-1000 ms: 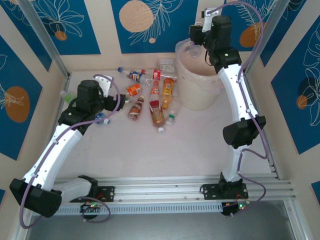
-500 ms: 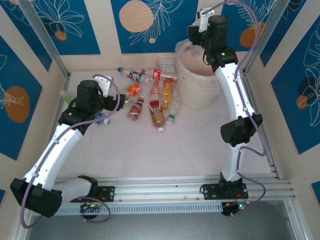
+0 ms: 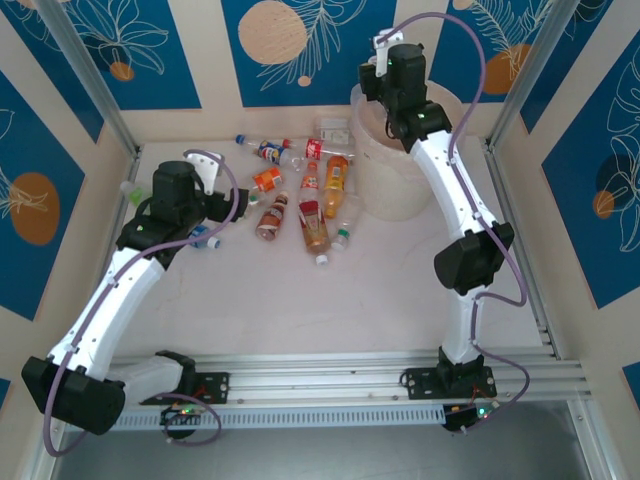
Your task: Put the plastic bottles in the bin
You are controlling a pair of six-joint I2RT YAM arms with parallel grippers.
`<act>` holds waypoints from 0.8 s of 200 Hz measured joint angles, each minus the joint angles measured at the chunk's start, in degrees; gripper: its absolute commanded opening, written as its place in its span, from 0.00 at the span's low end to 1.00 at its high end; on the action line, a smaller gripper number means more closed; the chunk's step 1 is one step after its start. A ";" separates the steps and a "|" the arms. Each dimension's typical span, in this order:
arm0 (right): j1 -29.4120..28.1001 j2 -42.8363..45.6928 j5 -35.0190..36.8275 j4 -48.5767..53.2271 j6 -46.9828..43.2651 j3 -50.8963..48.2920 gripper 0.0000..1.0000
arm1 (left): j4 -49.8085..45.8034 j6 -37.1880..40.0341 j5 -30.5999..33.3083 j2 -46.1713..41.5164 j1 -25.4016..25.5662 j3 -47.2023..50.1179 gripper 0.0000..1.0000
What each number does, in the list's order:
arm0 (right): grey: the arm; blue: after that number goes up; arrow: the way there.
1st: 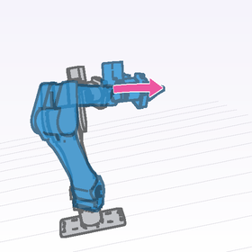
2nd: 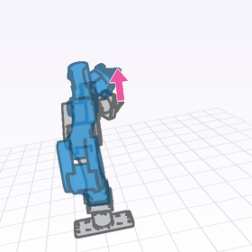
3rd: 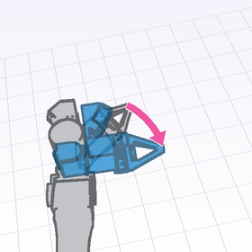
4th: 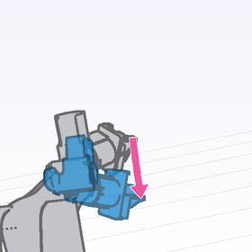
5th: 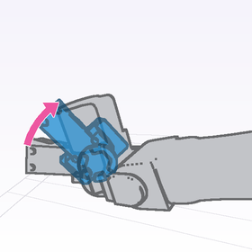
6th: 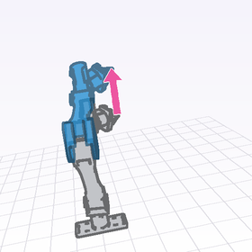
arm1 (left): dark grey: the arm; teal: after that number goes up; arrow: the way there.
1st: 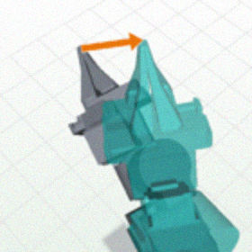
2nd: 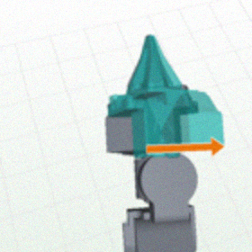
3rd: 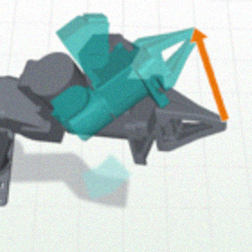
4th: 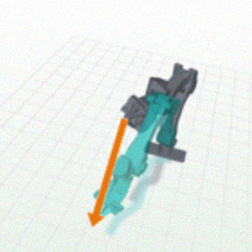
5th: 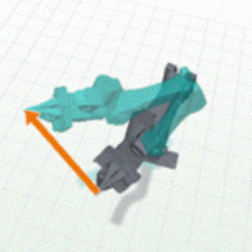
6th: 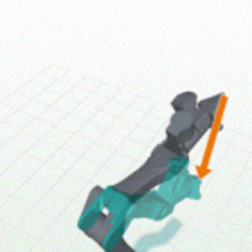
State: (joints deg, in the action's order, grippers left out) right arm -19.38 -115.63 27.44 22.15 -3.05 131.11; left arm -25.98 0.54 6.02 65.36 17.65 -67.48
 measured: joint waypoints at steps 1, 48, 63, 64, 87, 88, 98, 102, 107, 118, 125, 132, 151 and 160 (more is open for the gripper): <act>0.00 0.00 0.07 -0.07 0.00 -0.07 0.00 | 0.02 0.00 -0.02 0.00 -0.02 0.02 1.00; 0.00 0.00 3.10 -1.64 0.00 -4.59 0.03 | 0.00 0.09 -0.42 -0.52 -1.33 1.53 1.00; 0.02 0.00 3.80 -2.16 0.00 -6.80 0.08 | 0.00 0.22 -0.48 -0.57 -1.64 1.55 1.00; 0.04 0.00 3.85 -2.16 0.02 -6.91 0.08 | 0.02 0.24 -0.48 -0.57 -1.64 1.55 1.00; 0.55 0.00 4.20 -2.43 0.37 -9.84 0.13 | 0.02 0.22 -0.98 -0.70 -1.90 1.55 1.00; 0.55 0.00 4.20 -2.43 0.44 -9.90 0.14 | 0.02 0.22 -1.05 -0.72 -1.90 1.55 1.00; 0.87 0.00 4.28 -2.49 0.68 -10.75 0.19 | 0.02 0.22 -1.20 -0.83 -1.90 1.57 1.00; 1.03 0.00 4.31 -2.51 0.90 -11.04 0.22 | 0.02 0.22 -1.33 -0.92 -1.90 1.57 1.00; 1.27 0.00 4.35 -2.54 1.07 -11.34 0.25 | 0.02 0.22 -1.38 -0.96 -1.90 1.57 1.00; 1.75 0.00 4.44 -2.75 1.51 -12.07 0.37 | 0.02 0.22 -1.51 -1.09 -1.92 1.57 1.00; 2.01 0.00 4.70 -2.89 1.81 -12.55 0.45 | 0.02 0.24 -1.53 -1.14 -1.95 1.57 1.00; 2.23 0.00 4.87 -2.93 2.10 -13.03 0.52 | 0.02 0.26 -1.53 -1.14 -2.05 1.57 1.00; 2.67 0.02 5.35 -3.50 2.95 -14.58 0.61 | 0.00 0.44 -1.66 -1.16 -2.27 1.57 1.00; 2.80 0.02 5.42 -3.67 3.67 -15.30 0.67 | 0.00 0.44 -1.84 -1.16 -2.43 1.57 1.00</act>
State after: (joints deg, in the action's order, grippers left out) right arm -16.58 -115.61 32.86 18.48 0.62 115.81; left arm -25.98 0.97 4.19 64.20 15.22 -65.91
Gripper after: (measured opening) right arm 0.606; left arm 0.998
